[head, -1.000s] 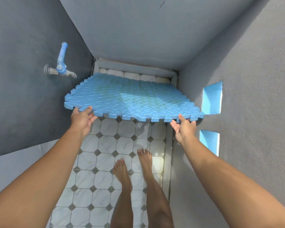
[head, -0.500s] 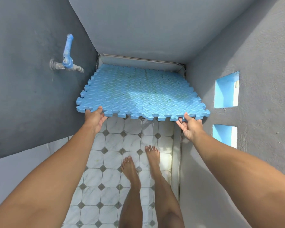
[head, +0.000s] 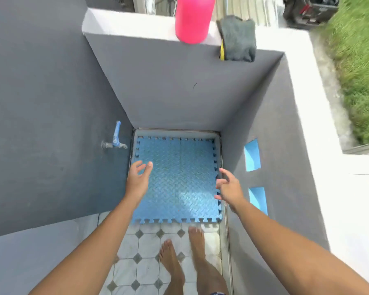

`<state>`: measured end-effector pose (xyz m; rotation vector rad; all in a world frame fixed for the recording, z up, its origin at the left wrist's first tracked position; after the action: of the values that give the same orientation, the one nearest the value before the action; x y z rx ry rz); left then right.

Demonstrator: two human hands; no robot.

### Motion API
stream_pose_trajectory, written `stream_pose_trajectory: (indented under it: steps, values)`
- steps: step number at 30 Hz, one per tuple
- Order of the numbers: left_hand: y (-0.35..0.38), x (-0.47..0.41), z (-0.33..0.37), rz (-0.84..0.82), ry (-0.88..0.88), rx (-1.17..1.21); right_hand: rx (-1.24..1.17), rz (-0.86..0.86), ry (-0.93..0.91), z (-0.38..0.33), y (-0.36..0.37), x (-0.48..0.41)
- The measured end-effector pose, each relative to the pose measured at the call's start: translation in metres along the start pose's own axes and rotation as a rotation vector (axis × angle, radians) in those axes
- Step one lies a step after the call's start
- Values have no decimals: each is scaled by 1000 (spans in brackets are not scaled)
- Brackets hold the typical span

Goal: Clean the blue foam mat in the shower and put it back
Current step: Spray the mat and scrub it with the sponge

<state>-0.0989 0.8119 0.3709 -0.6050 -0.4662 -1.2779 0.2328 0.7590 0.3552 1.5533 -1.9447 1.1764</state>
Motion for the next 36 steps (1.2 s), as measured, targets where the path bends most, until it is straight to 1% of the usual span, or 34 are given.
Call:
stream_pose_trajectory:
  steps: [3,6,8,11,14,17,20,22,24,25,27,29,30,31,33,36]
  values:
    - [14,28,121,-56,217,10,61,27,-280,-110,-31,34]
    - [31,49,233,-84,420,-13,99,89,-473,-205,-69,56]
    - [44,58,296,-92,520,-27,135,150,-585,-261,-95,62]
    - [66,56,359,-80,596,-28,235,240,-702,-323,-122,58]
    - [95,39,403,-70,658,-61,497,309,-817,-368,-131,35]
    - [122,14,446,-31,701,-78,786,292,-872,-402,-126,-6]
    - [144,-18,479,-2,707,-81,1118,333,-892,-422,-117,-45]
    - [161,-40,497,-19,703,-79,1292,376,-859,-426,-114,-70]
    - [179,-58,511,-53,727,-70,1366,390,-795,-422,-116,-94]
    - [186,-63,516,-61,752,-61,1384,404,-782,-419,-117,-104]
    - [197,-66,525,-55,825,-32,1388,477,-812,-419,-119,-115]
    - [201,-60,531,-19,866,38,1336,564,-875,-427,-121,-115]
    - [201,-56,532,7,889,71,1297,566,-895,-432,-122,-115]
    - [200,-49,533,24,910,88,1254,544,-908,-437,-123,-115]
    - [197,-38,528,7,927,106,1154,455,-905,-443,-128,-113]
    - [187,-17,508,-58,903,116,820,305,-863,-442,-137,-101]
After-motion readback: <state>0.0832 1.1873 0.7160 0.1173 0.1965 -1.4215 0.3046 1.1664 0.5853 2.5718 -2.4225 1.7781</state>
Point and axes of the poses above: each hand's wrist, its own x-axis away from the middle knuckle, its own y-axis out of the palm, z = x × y, the point moved 7 cm from there along -x, towards the middle knuckle, and after that the axes turned 10 degrees about x, right-handed, at the moved point
